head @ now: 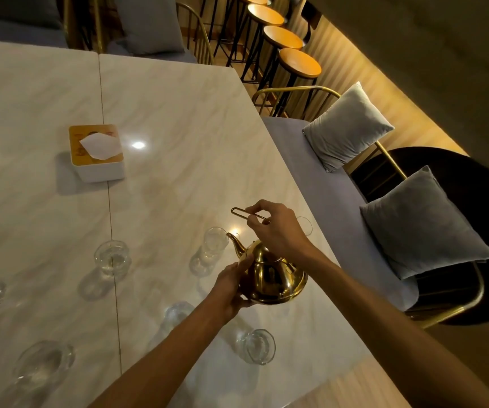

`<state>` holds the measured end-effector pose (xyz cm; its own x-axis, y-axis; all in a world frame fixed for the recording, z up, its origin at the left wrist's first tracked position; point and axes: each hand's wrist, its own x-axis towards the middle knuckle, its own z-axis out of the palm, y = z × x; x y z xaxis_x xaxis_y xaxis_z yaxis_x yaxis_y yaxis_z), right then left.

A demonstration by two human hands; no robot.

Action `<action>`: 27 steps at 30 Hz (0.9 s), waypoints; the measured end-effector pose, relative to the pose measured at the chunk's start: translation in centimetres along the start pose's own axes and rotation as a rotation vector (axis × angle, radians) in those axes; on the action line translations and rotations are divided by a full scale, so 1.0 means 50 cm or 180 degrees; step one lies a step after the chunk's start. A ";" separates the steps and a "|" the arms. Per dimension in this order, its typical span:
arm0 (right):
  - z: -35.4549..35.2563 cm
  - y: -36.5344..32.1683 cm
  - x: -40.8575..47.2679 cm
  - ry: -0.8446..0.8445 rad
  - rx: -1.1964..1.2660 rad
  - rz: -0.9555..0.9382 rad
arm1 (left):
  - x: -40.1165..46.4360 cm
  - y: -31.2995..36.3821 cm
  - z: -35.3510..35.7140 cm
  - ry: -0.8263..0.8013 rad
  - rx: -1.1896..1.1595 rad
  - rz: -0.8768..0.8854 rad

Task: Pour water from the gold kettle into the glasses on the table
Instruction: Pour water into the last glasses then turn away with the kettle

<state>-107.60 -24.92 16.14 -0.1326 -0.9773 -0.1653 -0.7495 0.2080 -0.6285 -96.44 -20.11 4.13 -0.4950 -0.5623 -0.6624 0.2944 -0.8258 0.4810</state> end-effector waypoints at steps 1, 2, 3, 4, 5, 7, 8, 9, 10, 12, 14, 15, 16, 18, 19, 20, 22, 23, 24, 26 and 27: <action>0.000 0.005 -0.009 0.0063 0.0077 0.0016 | 0.004 -0.002 -0.004 0.0068 0.0068 0.0040; -0.002 0.008 -0.018 0.0112 0.0167 0.0030 | 0.008 -0.004 -0.007 0.0151 0.0124 0.0087; -0.003 0.014 -0.027 0.0151 0.0272 0.0045 | 0.009 -0.004 -0.009 0.0227 0.0145 0.0134; -0.003 0.021 -0.035 0.0190 0.0394 0.0056 | 0.014 -0.006 -0.012 0.0290 0.0176 0.0173; -0.004 0.028 -0.045 0.0237 0.0518 0.0063 | 0.014 -0.005 -0.012 0.0344 0.0200 0.0185; -0.006 0.045 -0.062 0.0352 0.0717 0.0073 | 0.012 -0.004 -0.009 0.0432 0.0280 0.0250; -0.008 0.055 -0.071 0.0416 0.0789 0.0081 | 0.011 -0.005 -0.006 0.0443 0.0319 0.0275; -0.010 0.063 -0.081 0.0481 0.0853 0.0090 | 0.008 -0.008 -0.003 0.0432 0.0356 0.0285; -0.014 0.071 -0.092 0.0540 0.0905 0.0100 | 0.006 -0.013 0.002 0.0410 0.0399 0.0307; -0.022 0.089 -0.115 0.0617 0.1015 0.0123 | -0.003 -0.025 0.014 0.0384 0.0443 0.0346; -0.032 0.108 -0.140 0.0679 0.1113 0.0157 | -0.007 -0.040 0.028 0.0340 0.0497 0.0379; -0.039 0.119 -0.154 0.0693 0.1152 0.0162 | -0.008 -0.049 0.035 0.0304 0.0538 0.0403; -0.045 0.132 -0.167 0.0689 0.1164 0.0171 | -0.010 -0.058 0.043 0.0273 0.0584 0.0440; -0.061 0.158 -0.196 0.0651 0.1156 0.0169 | -0.011 -0.081 0.062 0.0234 0.0624 0.0491; -0.068 0.171 -0.210 0.0644 0.1155 0.0158 | -0.012 -0.094 0.072 0.0229 0.0649 0.0501; -0.076 0.185 -0.223 0.0659 0.1146 0.0146 | -0.013 -0.107 0.084 0.0221 0.0700 0.0522; -0.091 0.212 -0.249 0.0715 0.1118 0.0176 | -0.013 -0.134 0.109 0.0205 0.0819 0.0549; -0.099 0.224 -0.260 0.0733 0.1114 0.0199 | -0.014 -0.146 0.122 0.0205 0.0864 0.0544; -0.107 0.238 -0.269 0.0747 0.1110 0.0208 | -0.015 -0.157 0.135 0.0201 0.0886 0.0537; -0.126 0.264 -0.285 0.0793 0.1074 0.0169 | -0.016 -0.177 0.161 0.0167 0.0894 0.0519; -0.135 0.276 -0.291 0.0816 0.1055 0.0149 | -0.014 -0.186 0.172 0.0138 0.0899 0.0519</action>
<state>-120.40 -8.09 15.02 -0.3499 -0.9363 -0.0313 -0.4950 0.2132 -0.8423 -105.86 -11.66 5.06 -0.4230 -0.6925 -0.5844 0.1256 -0.6835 0.7191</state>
